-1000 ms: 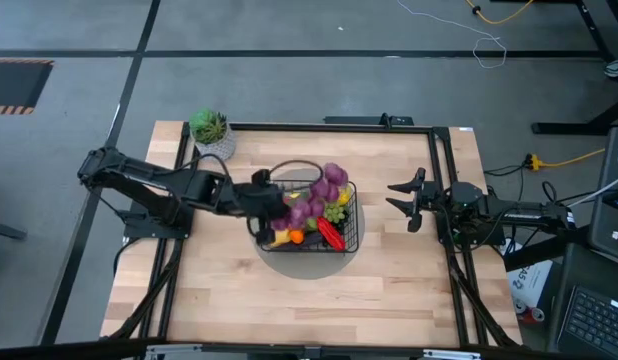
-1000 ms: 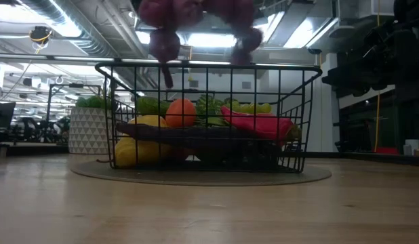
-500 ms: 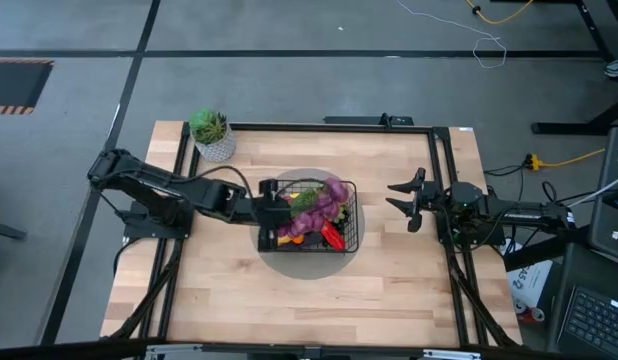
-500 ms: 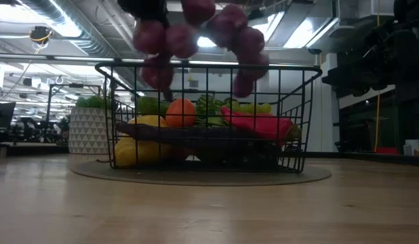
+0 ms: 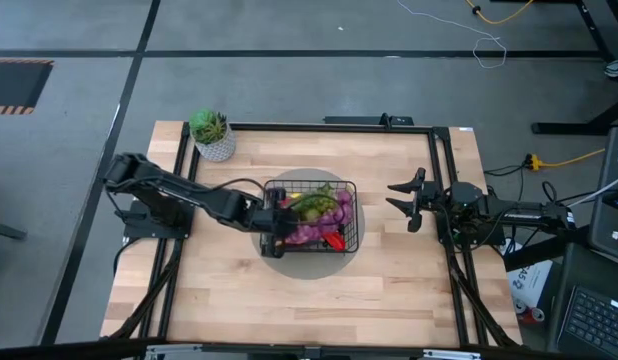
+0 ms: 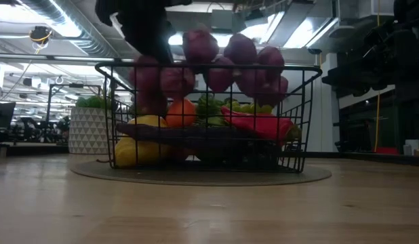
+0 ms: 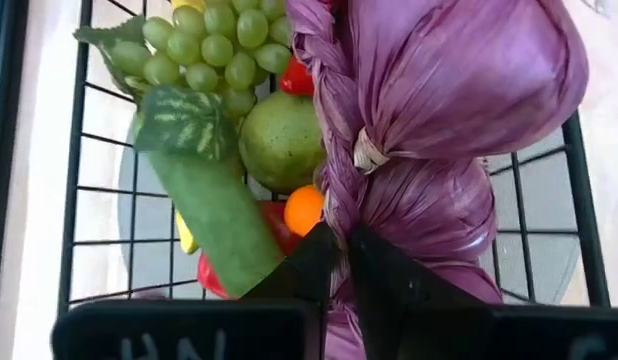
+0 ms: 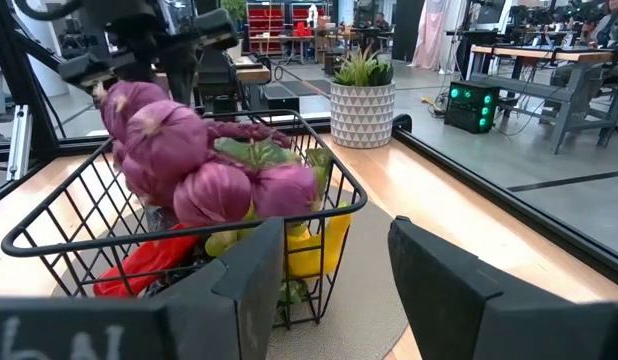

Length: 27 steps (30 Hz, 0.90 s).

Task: Build produce basket
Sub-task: Put the purple garlic into the black wire basket, then return to Home Position

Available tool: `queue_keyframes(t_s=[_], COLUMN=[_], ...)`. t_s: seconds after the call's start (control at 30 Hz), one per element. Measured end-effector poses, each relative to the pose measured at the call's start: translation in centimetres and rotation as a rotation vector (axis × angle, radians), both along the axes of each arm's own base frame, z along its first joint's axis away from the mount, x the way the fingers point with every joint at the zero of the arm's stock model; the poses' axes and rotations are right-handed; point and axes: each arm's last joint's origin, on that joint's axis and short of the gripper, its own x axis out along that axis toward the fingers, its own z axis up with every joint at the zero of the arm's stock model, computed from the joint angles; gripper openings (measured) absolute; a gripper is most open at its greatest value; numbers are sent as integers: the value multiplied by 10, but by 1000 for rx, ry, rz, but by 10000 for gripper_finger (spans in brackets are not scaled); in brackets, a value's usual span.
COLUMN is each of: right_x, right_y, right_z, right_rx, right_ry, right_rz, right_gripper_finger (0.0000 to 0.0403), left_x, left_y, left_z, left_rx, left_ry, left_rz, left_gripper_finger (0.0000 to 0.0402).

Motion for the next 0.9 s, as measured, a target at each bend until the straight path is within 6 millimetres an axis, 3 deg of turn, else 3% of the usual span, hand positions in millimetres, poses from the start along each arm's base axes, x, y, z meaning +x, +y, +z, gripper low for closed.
queue_keyframes(t_s=[0.23, 0.47, 0.9], right_x=[0, 0, 0], right_y=[0, 0, 0], right_z=[0, 0, 0], right_rx=[0, 0, 0], right_ry=[0, 0, 0], right_rz=[0, 0, 0], right_gripper_finger=[184, 184, 184], left_x=[7, 5, 4], left_y=[-1, -1, -2], left_z=[-10, -8, -9], left_rx=[-69, -84, -108], left_ry=[-11, -17, -16], left_rz=[103, 113, 142], left_gripper_finger=[29, 34, 116])
